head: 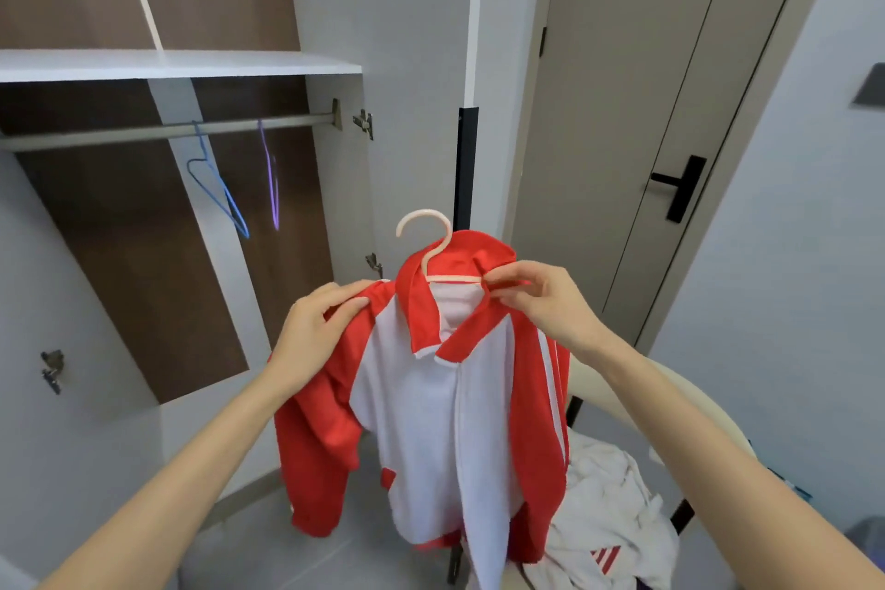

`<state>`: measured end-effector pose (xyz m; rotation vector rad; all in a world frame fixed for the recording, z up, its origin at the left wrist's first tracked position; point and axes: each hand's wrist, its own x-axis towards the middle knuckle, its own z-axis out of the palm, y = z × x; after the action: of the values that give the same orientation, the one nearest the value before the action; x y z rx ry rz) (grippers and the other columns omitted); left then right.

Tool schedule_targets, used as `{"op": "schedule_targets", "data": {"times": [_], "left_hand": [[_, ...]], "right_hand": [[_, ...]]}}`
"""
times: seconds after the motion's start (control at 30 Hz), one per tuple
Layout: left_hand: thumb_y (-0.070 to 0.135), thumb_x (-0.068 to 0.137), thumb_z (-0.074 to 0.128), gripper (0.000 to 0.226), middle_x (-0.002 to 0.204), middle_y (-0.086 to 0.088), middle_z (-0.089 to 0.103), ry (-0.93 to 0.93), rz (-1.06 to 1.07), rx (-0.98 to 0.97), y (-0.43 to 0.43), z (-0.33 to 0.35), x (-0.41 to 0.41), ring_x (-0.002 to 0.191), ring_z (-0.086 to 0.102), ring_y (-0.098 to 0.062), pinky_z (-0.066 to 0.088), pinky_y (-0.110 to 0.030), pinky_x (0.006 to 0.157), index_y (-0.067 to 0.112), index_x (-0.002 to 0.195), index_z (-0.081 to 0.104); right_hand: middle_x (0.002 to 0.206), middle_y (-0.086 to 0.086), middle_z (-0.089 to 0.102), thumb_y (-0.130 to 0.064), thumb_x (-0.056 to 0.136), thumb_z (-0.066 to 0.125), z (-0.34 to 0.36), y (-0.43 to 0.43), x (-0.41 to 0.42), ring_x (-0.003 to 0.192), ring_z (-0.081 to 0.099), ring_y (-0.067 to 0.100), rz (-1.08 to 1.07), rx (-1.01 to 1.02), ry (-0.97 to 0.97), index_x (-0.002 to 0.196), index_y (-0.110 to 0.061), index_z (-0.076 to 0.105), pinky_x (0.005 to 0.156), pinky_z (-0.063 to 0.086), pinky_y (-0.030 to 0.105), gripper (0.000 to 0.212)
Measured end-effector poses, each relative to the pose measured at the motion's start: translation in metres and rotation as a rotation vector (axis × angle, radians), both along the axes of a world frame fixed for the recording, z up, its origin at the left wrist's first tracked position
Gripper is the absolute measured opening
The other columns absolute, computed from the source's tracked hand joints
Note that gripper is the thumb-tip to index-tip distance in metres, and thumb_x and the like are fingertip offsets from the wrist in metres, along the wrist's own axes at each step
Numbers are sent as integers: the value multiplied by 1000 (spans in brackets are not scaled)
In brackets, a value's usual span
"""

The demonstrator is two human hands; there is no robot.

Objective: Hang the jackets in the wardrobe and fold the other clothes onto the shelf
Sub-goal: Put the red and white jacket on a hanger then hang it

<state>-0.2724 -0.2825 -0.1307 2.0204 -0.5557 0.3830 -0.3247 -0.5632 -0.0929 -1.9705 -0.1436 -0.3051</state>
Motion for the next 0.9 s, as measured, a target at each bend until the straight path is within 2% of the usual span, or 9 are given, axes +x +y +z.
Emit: {"op": "schedule_targets", "data": {"times": [0.07, 0.2, 0.27, 0.33, 0.4, 0.53, 0.67, 0.77, 0.9], "left_hand": [[11, 96, 56, 28, 92, 3, 67, 31, -27, -34, -3, 0, -1, 90, 61, -9, 42, -19, 90, 17, 120, 68], [11, 95, 56, 29, 84, 4, 64, 7, -108, -37, -13, 1, -4, 80, 59, -6, 42, -12, 80, 27, 118, 66], [13, 95, 57, 30, 81, 1, 63, -17, -125, -18, -17, 2, -3, 77, 57, -8, 41, -14, 77, 32, 116, 67], [15, 95, 58, 31, 80, -2, 63, -19, -124, -19, -18, 2, -1, 77, 58, -12, 43, -21, 79, 39, 113, 65], [16, 95, 58, 30, 82, -2, 64, -14, -114, -14, -15, 0, 3, 80, 60, -17, 45, -34, 86, 40, 113, 65], [21, 97, 55, 31, 85, 3, 64, 11, -93, 40, -7, 1, 11, 87, 60, -14, 42, -54, 95, 46, 114, 61], [24, 98, 53, 31, 84, 6, 62, 13, -86, 72, -6, 2, 17, 89, 59, -13, 38, -59, 99, 50, 115, 58], [21, 98, 53, 32, 82, 1, 60, 9, -127, 70, -15, 4, 14, 85, 57, -14, 40, -53, 98, 43, 120, 58], [20, 97, 54, 33, 78, 2, 55, -21, -242, 75, -38, 9, 2, 78, 54, -8, 43, -33, 83, 43, 120, 59]], "right_hand": [[106, 4, 62, 23, 76, 46, -11, -2, -8, 95, 66, 13, -69, -58, -104, 99, -20, 59, 89, 52, 21, 50], [104, 8, 52, 9, 79, 61, -31, -9, -9, 68, 59, 7, -440, 19, -241, 94, -25, 44, 63, 45, 12, 40], [106, 7, 55, -1, 84, 63, -39, -18, -8, 68, 57, 9, -518, -53, -207, 102, -18, 51, 68, 45, 14, 27], [99, 3, 59, -15, 90, 61, -51, -32, -7, 81, 53, 15, -563, -219, -137, 101, -16, 60, 79, 43, 30, 11], [83, -8, 57, -27, 95, 58, -57, -41, -10, 88, 41, 14, -615, -479, -126, 97, -21, 65, 79, 26, 32, 10], [81, -7, 65, -26, 98, 55, -49, -47, -20, 75, 53, 11, -314, -417, -157, 100, -16, 69, 72, 40, 30, 17], [81, -8, 67, -29, 99, 54, -28, -39, -25, 71, 56, 7, -181, -418, -154, 103, -15, 69, 69, 42, 26, 21], [67, -19, 57, -32, 99, 52, -13, -30, -31, 63, 50, 4, -116, -445, -166, 96, -16, 66, 61, 35, 22, 21], [62, -21, 48, -42, 98, 49, -8, -17, -41, 66, 47, 10, -207, -619, -143, 100, -22, 62, 63, 37, 33, 24]]}}
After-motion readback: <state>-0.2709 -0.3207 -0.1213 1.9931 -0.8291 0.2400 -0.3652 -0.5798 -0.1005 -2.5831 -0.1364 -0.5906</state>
